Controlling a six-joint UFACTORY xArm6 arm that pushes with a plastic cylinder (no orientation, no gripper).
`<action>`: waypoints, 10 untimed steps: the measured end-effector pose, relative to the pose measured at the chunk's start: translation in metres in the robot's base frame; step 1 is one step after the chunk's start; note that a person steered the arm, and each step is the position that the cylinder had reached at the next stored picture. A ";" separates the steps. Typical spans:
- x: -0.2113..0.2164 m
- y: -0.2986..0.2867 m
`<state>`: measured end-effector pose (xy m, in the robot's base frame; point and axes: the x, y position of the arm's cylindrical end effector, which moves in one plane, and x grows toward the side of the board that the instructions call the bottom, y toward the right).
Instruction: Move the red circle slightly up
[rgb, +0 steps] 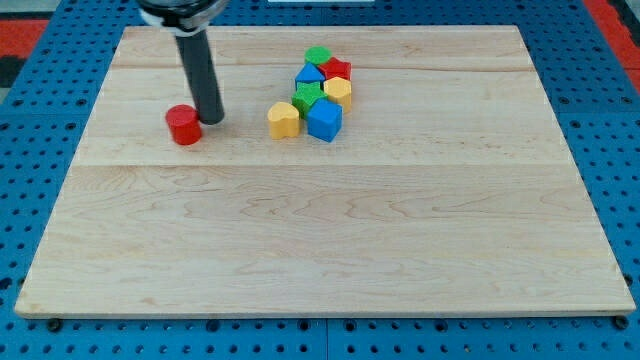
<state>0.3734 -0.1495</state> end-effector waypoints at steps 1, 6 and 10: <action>0.012 -0.020; 0.088 -0.086; 0.060 -0.103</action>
<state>0.4335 -0.2524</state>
